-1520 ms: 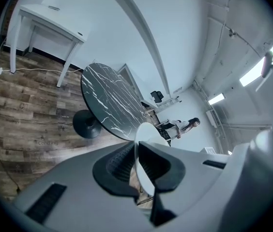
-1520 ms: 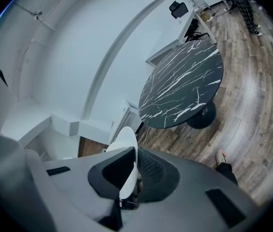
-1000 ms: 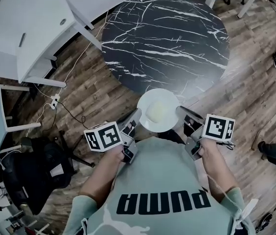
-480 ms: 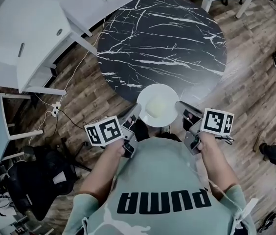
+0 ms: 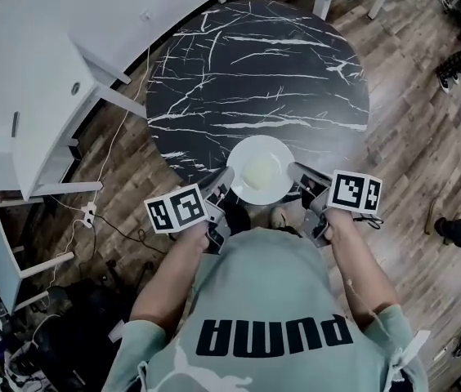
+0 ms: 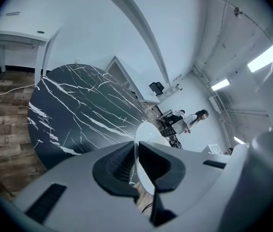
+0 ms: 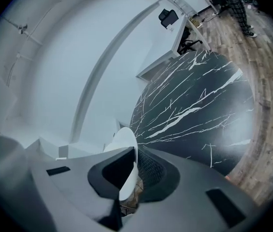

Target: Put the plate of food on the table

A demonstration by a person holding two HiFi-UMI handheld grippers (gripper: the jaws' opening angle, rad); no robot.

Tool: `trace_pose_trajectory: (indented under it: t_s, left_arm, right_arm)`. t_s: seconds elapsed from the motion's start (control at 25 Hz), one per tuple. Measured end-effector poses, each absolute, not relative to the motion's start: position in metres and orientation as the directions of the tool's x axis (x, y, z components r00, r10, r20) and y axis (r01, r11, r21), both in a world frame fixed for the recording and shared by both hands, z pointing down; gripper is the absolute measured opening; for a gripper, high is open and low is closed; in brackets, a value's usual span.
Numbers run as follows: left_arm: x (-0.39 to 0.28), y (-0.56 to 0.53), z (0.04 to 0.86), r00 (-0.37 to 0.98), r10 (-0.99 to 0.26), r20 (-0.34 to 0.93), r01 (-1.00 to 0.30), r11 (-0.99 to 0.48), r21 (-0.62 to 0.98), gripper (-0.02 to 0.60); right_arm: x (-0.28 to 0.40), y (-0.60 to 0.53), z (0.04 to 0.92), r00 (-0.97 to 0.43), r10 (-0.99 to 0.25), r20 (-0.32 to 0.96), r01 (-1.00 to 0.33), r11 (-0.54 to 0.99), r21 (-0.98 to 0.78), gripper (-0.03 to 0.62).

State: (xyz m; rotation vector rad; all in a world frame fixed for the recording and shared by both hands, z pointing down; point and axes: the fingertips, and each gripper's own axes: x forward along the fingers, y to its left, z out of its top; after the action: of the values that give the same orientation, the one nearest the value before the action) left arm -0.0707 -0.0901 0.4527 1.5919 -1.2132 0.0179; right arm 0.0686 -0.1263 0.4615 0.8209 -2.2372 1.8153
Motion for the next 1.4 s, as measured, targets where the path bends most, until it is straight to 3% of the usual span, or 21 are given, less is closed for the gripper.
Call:
trace_pose_trajectory:
  t_s: [0.52, 1.4]
  left_arm:
    - [-0.113, -0.178, 0.509, 0.547, -0.559, 0.623, -0.733, 0.041, 0.679, 0.037]
    - [-0.116, -0.248, 0.604, 0.581, -0.418, 0.698, -0.779, -0.037, 0.626, 0.041]
  right_arm:
    - [0.030, -0.196, 0.515, -0.765, -0.383, 0.518, -0.566, 0.017, -0.824, 0.028]
    - [0.027, -0.247, 0.610, -0.644, -0.436, 0.628, -0.662, -0.093, -0.744, 0.034]
